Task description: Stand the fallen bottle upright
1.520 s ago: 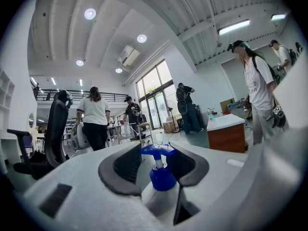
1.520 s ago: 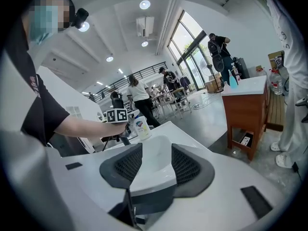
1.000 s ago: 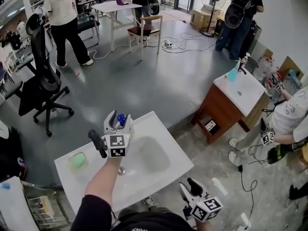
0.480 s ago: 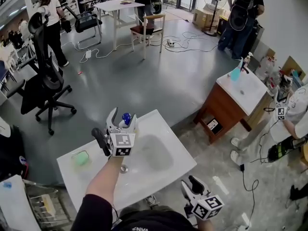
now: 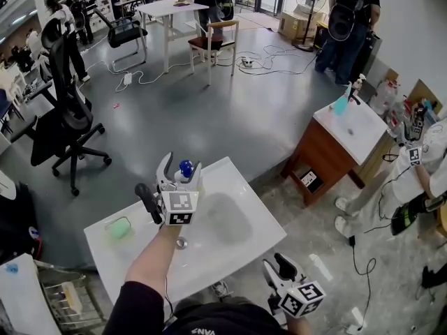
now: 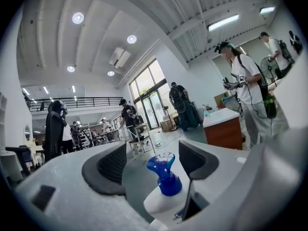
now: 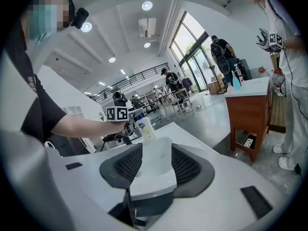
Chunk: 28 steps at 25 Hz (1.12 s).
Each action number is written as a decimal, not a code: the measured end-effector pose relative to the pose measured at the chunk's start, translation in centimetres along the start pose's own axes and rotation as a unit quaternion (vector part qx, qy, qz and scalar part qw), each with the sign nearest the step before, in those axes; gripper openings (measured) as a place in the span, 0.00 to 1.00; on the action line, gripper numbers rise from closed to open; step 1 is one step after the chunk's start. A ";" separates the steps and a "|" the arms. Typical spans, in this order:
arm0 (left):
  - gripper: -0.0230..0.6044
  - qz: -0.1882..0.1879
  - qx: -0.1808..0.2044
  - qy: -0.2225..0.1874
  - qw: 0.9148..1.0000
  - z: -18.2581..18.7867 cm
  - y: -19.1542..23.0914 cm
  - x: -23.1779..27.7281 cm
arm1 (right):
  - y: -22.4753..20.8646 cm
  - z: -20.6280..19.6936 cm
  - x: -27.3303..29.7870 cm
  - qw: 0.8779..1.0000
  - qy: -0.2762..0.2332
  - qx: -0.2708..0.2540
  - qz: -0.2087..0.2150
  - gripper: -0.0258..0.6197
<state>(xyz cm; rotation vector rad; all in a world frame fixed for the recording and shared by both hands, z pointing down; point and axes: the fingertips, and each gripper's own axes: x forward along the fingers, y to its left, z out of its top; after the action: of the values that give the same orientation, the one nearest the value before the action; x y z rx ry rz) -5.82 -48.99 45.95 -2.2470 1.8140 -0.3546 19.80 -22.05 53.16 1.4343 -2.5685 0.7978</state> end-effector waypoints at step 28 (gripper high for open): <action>0.41 -0.136 -0.082 -0.065 0.985 6.0 -2.8 -18.5 | 10.1 -1.6 1.1 0.997 -0.003 -0.031 0.071 0.31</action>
<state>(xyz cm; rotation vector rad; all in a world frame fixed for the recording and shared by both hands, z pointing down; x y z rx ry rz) -4.99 -30.19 40.38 -2.5724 1.5246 -0.1038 10.69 -17.84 50.82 1.2501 -2.6979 0.7238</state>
